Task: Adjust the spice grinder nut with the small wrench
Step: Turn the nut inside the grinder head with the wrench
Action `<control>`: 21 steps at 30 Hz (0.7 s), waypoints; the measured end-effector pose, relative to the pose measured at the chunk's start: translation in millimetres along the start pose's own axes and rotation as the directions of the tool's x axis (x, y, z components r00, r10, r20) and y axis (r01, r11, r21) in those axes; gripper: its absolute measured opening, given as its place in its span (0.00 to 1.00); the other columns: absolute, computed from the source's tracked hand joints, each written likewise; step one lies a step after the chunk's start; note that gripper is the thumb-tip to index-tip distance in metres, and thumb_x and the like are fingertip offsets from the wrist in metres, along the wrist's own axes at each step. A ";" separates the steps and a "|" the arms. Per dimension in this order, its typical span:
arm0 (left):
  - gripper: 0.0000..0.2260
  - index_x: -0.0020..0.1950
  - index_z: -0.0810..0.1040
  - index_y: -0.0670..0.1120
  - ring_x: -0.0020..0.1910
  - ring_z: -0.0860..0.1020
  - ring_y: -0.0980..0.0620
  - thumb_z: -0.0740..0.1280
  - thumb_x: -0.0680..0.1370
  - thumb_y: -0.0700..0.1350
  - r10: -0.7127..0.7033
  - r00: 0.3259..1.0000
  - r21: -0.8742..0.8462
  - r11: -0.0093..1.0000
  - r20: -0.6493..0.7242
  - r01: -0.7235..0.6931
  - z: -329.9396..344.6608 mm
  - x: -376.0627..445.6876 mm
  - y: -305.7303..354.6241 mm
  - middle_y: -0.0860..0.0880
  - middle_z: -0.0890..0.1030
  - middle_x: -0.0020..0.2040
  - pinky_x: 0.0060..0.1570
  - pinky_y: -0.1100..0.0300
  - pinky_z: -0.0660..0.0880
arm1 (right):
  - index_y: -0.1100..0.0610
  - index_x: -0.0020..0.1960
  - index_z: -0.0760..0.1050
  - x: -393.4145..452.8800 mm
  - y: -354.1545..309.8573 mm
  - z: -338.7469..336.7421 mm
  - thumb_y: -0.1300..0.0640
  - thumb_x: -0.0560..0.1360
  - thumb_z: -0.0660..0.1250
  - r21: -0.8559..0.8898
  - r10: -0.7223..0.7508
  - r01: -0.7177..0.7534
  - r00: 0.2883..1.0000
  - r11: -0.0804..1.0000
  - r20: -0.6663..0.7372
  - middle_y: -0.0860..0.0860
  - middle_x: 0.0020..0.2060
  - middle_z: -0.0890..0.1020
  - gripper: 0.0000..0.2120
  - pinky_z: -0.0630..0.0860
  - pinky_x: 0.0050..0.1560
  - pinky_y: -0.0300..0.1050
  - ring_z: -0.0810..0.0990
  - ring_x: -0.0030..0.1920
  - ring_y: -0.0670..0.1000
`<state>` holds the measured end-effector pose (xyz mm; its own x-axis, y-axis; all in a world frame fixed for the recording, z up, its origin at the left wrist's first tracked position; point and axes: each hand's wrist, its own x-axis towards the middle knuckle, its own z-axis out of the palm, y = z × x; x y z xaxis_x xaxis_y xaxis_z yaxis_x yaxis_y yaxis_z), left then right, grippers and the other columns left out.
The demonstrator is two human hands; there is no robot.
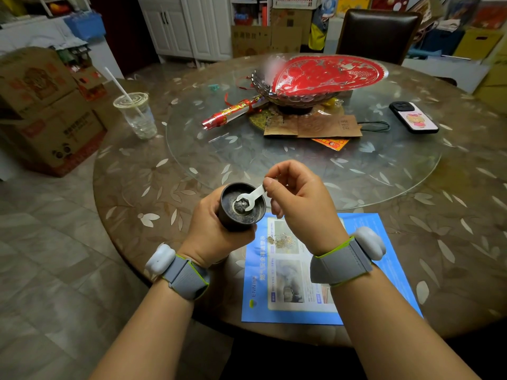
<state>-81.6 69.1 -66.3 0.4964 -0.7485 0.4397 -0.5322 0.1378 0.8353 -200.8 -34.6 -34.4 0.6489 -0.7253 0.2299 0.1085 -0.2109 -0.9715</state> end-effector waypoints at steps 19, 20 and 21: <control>0.19 0.48 0.74 0.59 0.43 0.79 0.67 0.70 0.59 0.49 0.000 1.000 0.009 1.000 -0.004 0.000 0.1 -0.1 -0.7 0.69 0.81 0.44 0.45 0.73 0.74 | 0.59 0.38 0.69 -5.3 0.1 3.7 0.63 0.71 0.61 0.006 0.098 -0.098 0.994 0.995 -0.042 0.56 0.30 0.75 0.04 0.70 0.31 0.48 0.73 0.26 0.51; 0.19 0.48 0.74 0.59 0.43 0.79 0.67 0.70 0.59 0.48 0.002 1.000 0.012 1.000 -0.004 -0.002 0.2 -0.2 -0.7 0.69 0.81 0.44 0.45 0.73 0.74 | 0.58 0.38 0.69 -5.2 -0.2 3.8 0.63 0.71 0.61 0.004 0.102 -0.102 0.994 0.995 -0.043 0.57 0.30 0.75 0.04 0.70 0.31 0.48 0.73 0.26 0.51; 0.19 0.48 0.74 0.59 0.43 0.79 0.68 0.70 0.59 0.48 0.005 1.000 0.014 1.000 -0.004 -0.005 0.2 -0.3 -0.6 0.69 0.80 0.44 0.45 0.74 0.74 | 0.58 0.37 0.69 -5.3 -0.6 3.7 0.62 0.70 0.61 -0.001 0.105 -0.106 0.994 0.994 -0.042 0.57 0.30 0.75 0.04 0.70 0.31 0.49 0.73 0.26 0.51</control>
<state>-81.5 69.1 -67.0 0.4962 -0.7454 0.4452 -0.5441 0.1326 0.8285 -201.5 -28.2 -35.2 0.6241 -0.7707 0.1284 0.0386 -0.1337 -0.9903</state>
